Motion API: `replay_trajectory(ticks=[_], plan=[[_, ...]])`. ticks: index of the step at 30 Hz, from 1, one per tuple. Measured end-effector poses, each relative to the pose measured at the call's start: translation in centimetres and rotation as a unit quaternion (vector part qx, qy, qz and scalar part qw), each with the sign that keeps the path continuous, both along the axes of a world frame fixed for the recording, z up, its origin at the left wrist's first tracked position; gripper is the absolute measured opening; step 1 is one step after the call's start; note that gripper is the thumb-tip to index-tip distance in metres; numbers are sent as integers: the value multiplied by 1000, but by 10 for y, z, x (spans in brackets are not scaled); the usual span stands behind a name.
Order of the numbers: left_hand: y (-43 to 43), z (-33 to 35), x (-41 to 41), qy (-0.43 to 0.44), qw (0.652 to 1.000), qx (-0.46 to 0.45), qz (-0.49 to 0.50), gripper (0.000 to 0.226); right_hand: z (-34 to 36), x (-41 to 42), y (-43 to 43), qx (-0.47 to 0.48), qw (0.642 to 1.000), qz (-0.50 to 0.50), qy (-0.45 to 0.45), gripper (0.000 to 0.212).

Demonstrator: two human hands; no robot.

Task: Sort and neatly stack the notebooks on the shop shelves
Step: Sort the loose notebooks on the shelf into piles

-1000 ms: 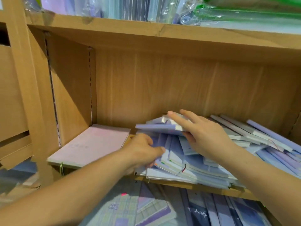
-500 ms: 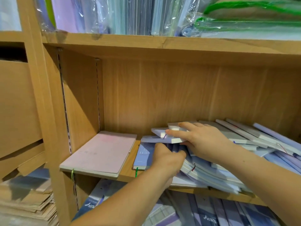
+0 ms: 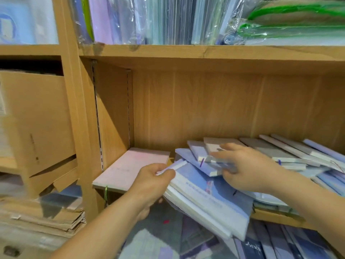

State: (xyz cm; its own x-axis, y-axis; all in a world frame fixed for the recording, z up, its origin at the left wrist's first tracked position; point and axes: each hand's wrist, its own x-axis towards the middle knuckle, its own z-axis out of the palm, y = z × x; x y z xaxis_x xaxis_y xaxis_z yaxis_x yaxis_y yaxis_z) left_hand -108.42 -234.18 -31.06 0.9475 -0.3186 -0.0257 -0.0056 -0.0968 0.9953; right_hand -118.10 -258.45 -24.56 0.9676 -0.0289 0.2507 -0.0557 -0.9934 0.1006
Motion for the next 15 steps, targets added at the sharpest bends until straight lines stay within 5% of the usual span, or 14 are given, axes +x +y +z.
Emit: replay_trajectory(ticks=[6,10,15], plan=[[-3,12,1,14,987,141,-79,60,-25,-23,17,-48,997,32,46,51],[-17,9,-12,56,988,38,-137,75,-22,-4,29,3,995,67,72,48],[-7,7,-35,68,993,-52,-79,75,-3,14,30,20,992,25,123,42]])
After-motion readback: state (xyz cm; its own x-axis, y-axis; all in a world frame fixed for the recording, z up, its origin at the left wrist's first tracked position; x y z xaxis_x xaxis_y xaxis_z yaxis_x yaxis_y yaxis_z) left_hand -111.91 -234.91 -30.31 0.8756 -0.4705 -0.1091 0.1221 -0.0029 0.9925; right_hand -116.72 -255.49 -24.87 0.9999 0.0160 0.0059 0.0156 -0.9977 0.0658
